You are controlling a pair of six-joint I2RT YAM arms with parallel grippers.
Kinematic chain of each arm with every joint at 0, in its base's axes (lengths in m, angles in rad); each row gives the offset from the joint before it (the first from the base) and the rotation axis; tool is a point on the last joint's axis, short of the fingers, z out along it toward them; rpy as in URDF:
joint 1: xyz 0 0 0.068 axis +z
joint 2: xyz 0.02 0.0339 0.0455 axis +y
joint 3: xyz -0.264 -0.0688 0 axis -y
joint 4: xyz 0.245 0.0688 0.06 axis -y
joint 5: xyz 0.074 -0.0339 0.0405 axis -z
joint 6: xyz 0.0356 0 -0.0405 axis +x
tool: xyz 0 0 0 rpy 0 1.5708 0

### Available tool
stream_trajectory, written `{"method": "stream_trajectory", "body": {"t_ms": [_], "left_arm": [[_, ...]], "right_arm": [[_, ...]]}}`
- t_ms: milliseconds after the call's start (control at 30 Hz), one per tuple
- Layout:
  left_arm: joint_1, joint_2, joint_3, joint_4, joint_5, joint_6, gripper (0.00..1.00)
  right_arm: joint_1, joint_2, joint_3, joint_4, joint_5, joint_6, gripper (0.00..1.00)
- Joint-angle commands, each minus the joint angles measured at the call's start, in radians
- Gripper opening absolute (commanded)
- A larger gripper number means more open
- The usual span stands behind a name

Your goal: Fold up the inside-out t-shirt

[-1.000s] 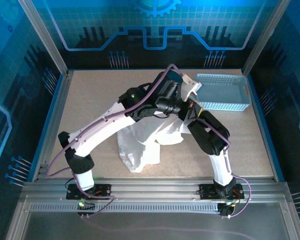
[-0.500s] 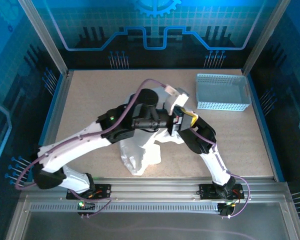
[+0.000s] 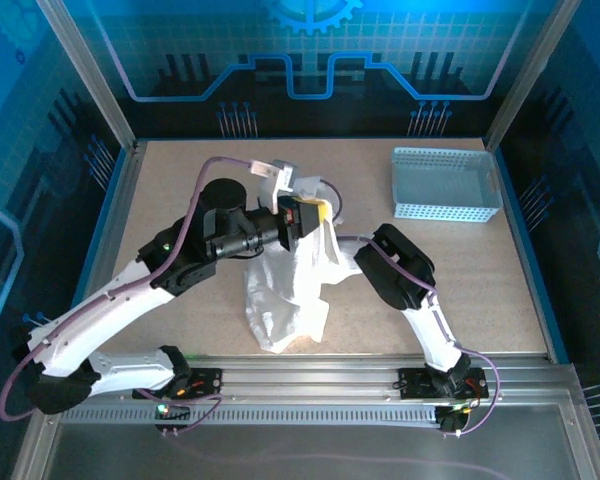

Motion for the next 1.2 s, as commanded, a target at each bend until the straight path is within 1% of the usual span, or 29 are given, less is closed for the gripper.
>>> {"method": "stream_trajectory", "body": {"t_ms": [0, 33, 67, 200, 233, 300, 400, 433, 500, 600, 633, 700, 767, 800, 867, 933, 1000, 1033, 1067, 1167], "left_arm": [[0.092, -0.058, -0.019, -0.091, -0.129, 0.009, 0.0], [0.132, -0.075, -0.033, -0.124, -0.167, 0.012, 0.0], [0.172, -0.092, -0.055, -0.149, -0.184, 0.005, 0.0], [0.368, -0.178, -0.217, -0.167, -0.169, -0.051, 0.0], [0.408, -0.186, -0.255, -0.165, -0.149, -0.07, 0.0], [0.512, -0.179, -0.334, -0.149, -0.062, -0.105, 0.0], [0.583, -0.126, -0.417, -0.118, 0.014, -0.129, 0.0], [0.59, -0.1, -0.429, -0.124, 0.025, -0.135, 0.0], [0.591, -0.021, -0.458, -0.11, 0.087, -0.13, 0.0], [0.581, 0.132, -0.455, -0.137, 0.17, -0.119, 0.0], [0.569, 0.175, -0.444, -0.173, 0.15, -0.113, 0.0], [0.519, 0.238, -0.438, -0.226, 0.076, -0.098, 0.0], [0.475, 0.256, -0.453, -0.255, -0.013, -0.111, 0.0], [0.47, 0.255, -0.468, -0.259, -0.039, -0.124, 0.0], [0.479, 0.247, -0.497, -0.257, -0.077, -0.151, 0.0], [0.508, 0.247, -0.508, -0.263, -0.103, -0.169, 0.0], [0.544, 0.242, -0.512, -0.242, -0.067, -0.177, 0.0], [0.548, 0.235, -0.506, -0.227, -0.044, -0.168, 0.0], [0.548, 0.225, -0.49, -0.21, -0.022, -0.156, 0.0], [0.547, 0.19, -0.422, -0.175, 0.034, -0.142, 0.0]], "right_arm": [[-0.027, -0.089, -0.15, -0.012, -0.022, 0.028, 0.54], [-0.039, -0.121, -0.203, 0.024, -0.046, 0.051, 0.51], [-0.047, -0.15, -0.241, 0.038, -0.046, 0.072, 0.51], [-0.089, -0.246, -0.382, 0.054, -0.036, 0.142, 0.55], [-0.097, -0.264, -0.414, 0.078, -0.046, 0.151, 0.56], [-0.107, -0.294, -0.482, 0.125, -0.066, 0.166, 0.56], [-0.106, -0.323, -0.542, 0.172, -0.073, 0.17, 0.57], [-0.106, -0.328, -0.559, 0.184, -0.081, 0.168, 0.57], [-0.107, -0.34, -0.58, 0.198, -0.083, 0.166, 0.58], [-0.105, -0.346, -0.569, 0.17, -0.078, 0.148, 0.66], [-0.105, -0.342, -0.559, 0.155, -0.077, 0.141, 0.7], [-0.104, -0.325, -0.532, 0.11, -0.083, 0.126, 0.77], [-0.101, -0.309, -0.486, 0.093, -0.091, 0.121, 0.82], [-0.099, -0.303, -0.478, 0.09, -0.091, 0.119, 0.83], [-0.095, -0.294, -0.453, 0.066, -0.081, 0.115, 0.85], [-0.096, -0.279, -0.403, -0.017, -0.037, 0.126, 0.87], [-0.095, -0.262, -0.362, -0.091, 0.009, 0.142, 0.88], [-0.094, -0.252, -0.351, -0.105, 0.006, 0.141, 0.88], [-0.088, -0.248, -0.351, -0.096, -0.004, 0.131, 0.88], [-0.055, -0.259, -0.403, 0.027, -0.058, 0.077, 0.86]]}}
